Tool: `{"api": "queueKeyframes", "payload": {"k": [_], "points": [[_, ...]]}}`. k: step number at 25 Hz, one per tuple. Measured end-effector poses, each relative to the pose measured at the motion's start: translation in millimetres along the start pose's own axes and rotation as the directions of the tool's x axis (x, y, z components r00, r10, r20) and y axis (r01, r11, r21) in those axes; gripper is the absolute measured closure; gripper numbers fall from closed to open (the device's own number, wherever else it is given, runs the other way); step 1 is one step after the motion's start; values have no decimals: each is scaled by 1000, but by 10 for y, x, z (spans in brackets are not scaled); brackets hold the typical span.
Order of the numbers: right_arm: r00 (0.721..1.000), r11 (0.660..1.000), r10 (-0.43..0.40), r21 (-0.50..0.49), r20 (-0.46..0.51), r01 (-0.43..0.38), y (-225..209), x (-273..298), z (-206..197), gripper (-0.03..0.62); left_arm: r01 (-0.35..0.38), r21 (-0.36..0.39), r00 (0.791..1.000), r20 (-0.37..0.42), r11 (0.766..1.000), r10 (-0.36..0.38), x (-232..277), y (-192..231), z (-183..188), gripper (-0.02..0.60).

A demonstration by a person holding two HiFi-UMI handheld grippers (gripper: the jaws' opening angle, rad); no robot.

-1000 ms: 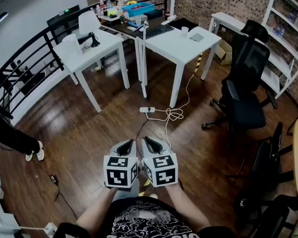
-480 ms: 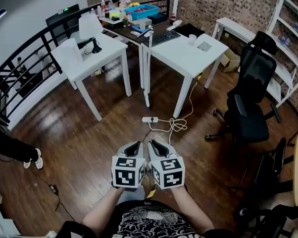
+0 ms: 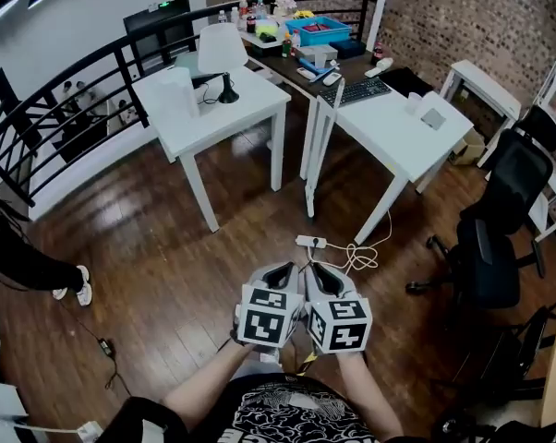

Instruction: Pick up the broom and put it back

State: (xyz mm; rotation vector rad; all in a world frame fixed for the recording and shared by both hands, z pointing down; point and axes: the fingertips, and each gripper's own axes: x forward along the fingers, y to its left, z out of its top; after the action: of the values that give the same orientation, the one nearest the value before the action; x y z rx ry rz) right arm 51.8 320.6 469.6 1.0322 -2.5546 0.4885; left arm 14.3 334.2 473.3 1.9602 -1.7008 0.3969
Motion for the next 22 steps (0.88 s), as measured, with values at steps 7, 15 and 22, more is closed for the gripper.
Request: {"api": "queueKeyframes", "payload": {"k": [7,15,22], "points": [[1000,1000,-21,10,1,21,80,423,172,560,9,-15,1000,-5,1000,-9,128,456,143,575],[999,998,-53,33,-1,53,-154,619,243,560,32,-16,999,-3,999,-32,401,542,270,575],[998,998,-53,41,17,52,-431,903,394,556,24,-4,1000,-4,1000,-24,751,612,427,575]]}}
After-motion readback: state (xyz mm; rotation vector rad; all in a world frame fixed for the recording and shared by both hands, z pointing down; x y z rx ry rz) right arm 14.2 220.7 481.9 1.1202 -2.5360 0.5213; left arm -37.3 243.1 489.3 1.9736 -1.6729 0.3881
